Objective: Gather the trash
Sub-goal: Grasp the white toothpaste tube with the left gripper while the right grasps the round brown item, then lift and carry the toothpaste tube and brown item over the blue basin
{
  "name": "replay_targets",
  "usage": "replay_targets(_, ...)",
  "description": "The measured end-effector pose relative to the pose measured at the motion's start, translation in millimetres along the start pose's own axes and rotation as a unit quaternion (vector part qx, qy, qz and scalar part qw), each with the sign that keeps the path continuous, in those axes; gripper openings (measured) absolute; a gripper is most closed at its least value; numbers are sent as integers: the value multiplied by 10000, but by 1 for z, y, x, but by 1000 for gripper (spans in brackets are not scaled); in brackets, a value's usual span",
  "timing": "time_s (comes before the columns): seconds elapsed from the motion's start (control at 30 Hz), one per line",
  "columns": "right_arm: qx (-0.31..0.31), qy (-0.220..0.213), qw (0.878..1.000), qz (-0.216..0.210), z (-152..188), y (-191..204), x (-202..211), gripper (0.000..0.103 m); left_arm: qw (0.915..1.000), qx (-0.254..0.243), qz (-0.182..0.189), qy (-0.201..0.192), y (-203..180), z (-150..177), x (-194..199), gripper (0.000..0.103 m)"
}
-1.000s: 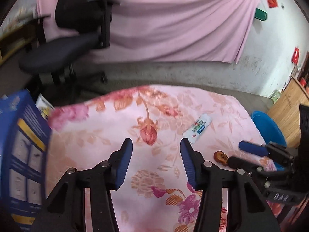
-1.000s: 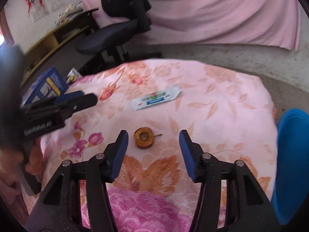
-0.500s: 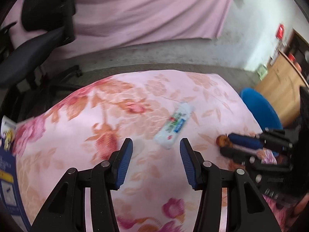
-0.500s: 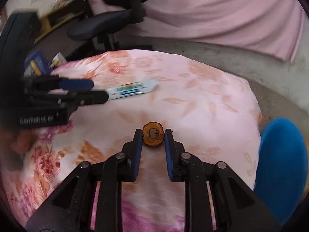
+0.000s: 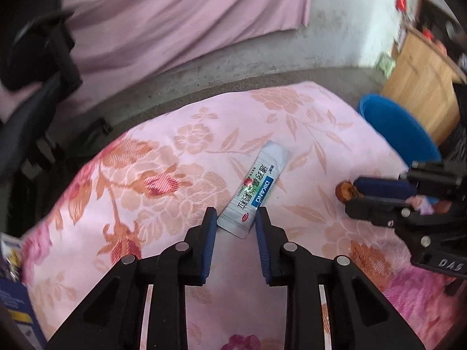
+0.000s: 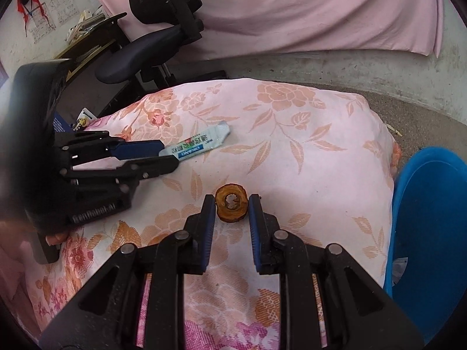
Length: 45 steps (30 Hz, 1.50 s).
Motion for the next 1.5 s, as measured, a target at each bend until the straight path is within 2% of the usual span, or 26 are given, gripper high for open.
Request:
replay_targets(0.13,-13,-27,10000,59,-1,1,-1,50,9989,-428,-164,-55,-16,7,1,18)
replay_targets(0.4,-184,-370,9991,112,-1,-5,11,50,9989,-403,-206,-104,-17,14,3,17)
replay_targets(0.63,-394,-643,9971,-33,2,-5,26,50,9998,143,28,-144,-17,22,24,17)
replay_targets(0.83,-380,-939,9948,-86,5,2,40,49,9981,486,-27,-367,-18,24,42,16)
replay_targets(1.03,-321,-1398,9896,-46,4,4,59,49,9927,768,-15,-931,-17,22,64,16)
replay_targets(1.23,-307,-1969,9799,-67,2,6,80,49,9781,1108,174,-1756,-14,18,95,16)
replay_targets(1.5,-120,-2870,9577,181,-1,8,120,49,9582,1026,83,-2668,-27,11,134,16)
Point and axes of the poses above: each gripper's, at about its wrist camera, not at the fingertips, and x roughly against the way its jaws point, y to its left, z to its underside, the point moved 5 cm from there along -x, roughly the way its jaws point, and after that the axes turned 2 degrees about -y, right-handed, at the moved point
